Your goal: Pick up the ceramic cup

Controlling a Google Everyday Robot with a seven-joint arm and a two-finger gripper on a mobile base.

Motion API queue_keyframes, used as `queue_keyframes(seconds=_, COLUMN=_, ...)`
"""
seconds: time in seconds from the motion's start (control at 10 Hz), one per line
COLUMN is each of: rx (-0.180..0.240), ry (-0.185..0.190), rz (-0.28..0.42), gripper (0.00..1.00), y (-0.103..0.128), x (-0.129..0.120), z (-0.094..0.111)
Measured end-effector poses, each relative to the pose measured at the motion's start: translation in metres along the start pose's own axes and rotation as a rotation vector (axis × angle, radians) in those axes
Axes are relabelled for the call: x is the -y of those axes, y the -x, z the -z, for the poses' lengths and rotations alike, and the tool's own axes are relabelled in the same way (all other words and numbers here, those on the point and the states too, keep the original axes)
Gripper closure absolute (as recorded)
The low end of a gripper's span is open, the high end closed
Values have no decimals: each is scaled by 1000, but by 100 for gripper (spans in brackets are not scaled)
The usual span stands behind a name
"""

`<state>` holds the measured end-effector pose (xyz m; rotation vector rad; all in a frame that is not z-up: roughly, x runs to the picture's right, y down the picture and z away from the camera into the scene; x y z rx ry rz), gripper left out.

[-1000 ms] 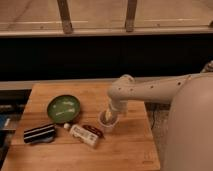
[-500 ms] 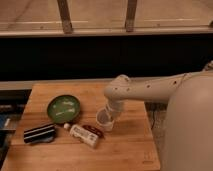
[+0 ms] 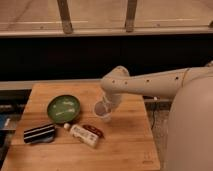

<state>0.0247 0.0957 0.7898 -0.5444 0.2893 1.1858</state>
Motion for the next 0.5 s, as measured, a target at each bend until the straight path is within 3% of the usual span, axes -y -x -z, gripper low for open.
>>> queue_keyframes(seconds=0.3, rx=132, ry=-16, rz=26, gripper=100, y=65, x=15, z=32)
queue_keyframes(seconds=0.5, rx=154, ry=-21, rz=20, gripper=100, y=74, x=23, z=38)
